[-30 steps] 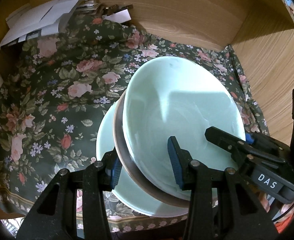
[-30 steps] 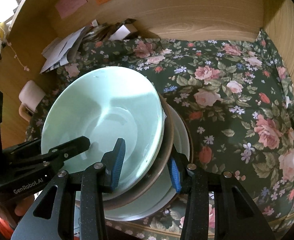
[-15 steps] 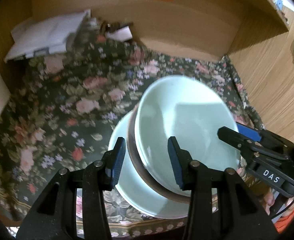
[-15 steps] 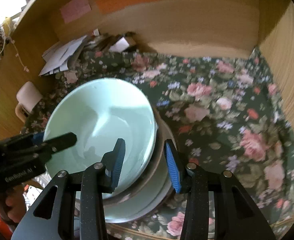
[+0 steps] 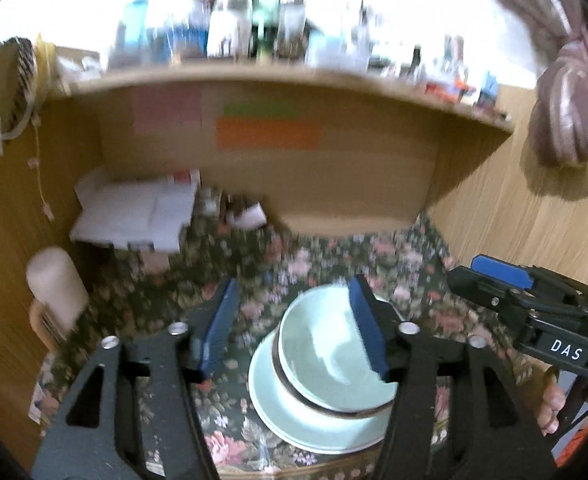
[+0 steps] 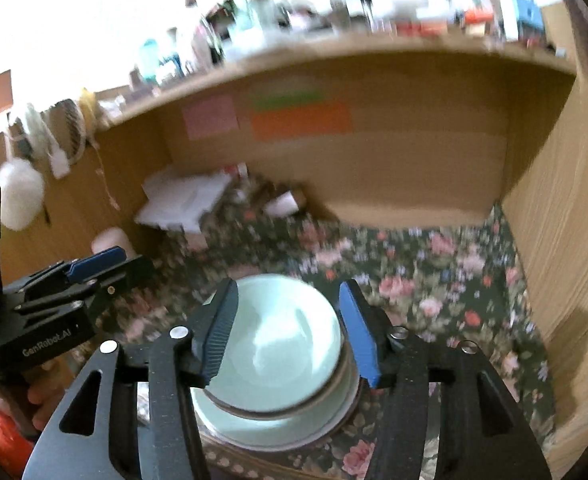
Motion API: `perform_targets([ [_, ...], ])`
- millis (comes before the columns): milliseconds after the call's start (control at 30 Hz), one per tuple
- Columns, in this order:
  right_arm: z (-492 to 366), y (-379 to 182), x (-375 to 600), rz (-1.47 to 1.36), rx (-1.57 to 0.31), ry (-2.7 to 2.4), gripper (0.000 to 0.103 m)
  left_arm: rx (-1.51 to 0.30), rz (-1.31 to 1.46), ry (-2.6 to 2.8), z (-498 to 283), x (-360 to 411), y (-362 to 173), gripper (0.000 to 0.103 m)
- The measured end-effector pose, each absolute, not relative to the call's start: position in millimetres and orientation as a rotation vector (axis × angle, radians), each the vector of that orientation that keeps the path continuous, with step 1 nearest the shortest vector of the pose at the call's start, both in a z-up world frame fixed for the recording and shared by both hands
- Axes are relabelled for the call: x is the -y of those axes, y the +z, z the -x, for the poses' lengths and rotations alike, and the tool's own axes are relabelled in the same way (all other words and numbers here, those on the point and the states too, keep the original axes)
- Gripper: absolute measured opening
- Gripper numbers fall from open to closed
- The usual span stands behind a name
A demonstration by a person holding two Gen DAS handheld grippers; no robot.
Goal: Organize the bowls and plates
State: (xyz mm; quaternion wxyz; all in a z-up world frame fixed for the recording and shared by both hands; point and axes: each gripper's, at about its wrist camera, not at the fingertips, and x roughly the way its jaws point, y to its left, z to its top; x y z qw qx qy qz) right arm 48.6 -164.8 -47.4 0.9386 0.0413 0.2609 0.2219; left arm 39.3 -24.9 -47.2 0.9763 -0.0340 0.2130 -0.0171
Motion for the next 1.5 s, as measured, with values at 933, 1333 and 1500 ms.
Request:
perform_targets([
  [933,-2,-16,168,-0.098,-0.284,0.427,0.103,-0.225,0.065,0.007,4,16,-29,0.102],
  [1333,-1,-16,167,-0.094,-0.277,0.436,0.103,-0.221,0.066,-0.002,7,20,-29,0.102],
  [1500,-1,-17,167,-0.096,-0.279,0.438,0.103,-0.222,0.065,-0.003,8,21,-29,0.102],
])
